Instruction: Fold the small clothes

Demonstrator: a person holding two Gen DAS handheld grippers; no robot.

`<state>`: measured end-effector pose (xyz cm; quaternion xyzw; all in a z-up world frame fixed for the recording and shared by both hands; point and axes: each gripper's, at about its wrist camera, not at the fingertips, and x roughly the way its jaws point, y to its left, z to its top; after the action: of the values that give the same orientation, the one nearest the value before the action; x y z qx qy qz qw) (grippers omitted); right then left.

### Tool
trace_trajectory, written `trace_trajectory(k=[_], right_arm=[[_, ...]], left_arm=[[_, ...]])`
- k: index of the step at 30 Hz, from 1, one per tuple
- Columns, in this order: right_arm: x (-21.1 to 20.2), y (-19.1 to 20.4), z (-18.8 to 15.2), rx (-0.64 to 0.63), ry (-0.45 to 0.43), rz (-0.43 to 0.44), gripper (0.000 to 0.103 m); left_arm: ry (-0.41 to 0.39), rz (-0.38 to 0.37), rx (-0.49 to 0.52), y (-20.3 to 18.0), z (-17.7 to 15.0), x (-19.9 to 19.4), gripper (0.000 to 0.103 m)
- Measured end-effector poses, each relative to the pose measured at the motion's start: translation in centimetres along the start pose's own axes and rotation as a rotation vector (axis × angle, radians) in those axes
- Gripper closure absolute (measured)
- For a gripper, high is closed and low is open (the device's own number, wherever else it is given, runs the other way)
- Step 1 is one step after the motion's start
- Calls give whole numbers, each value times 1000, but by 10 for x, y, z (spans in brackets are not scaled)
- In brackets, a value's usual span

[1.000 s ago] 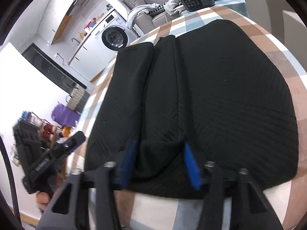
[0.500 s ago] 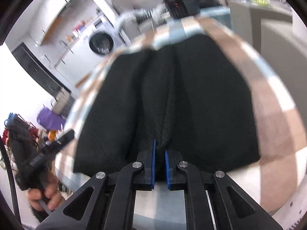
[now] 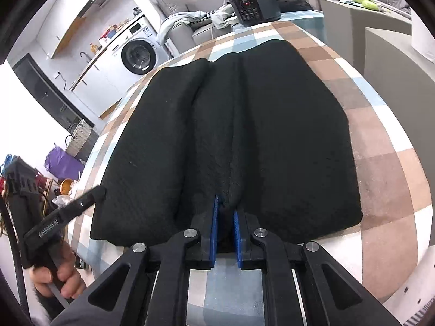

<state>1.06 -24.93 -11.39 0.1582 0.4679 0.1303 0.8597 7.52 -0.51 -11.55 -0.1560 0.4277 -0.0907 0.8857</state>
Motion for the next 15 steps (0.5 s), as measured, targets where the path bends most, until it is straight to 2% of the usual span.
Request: trace_trajectory(k=[4, 6, 7, 10, 15], right_arm=[[-16, -1, 8, 5, -72, 4, 74], [-19, 3, 16, 2, -98, 17, 63], [-19, 7, 22, -4, -100, 35, 61], [-2, 23, 45, -49, -73, 54, 58], [51, 44, 72, -95, 7, 78, 57]], left_arm=[[18, -12, -10, 3, -3, 6, 48], [28, 6, 7, 2, -4, 9, 48], [35, 19, 20, 2, -4, 12, 48], [68, 59, 66, 0, -7, 19, 48], [65, 16, 35, 9, -6, 14, 48]])
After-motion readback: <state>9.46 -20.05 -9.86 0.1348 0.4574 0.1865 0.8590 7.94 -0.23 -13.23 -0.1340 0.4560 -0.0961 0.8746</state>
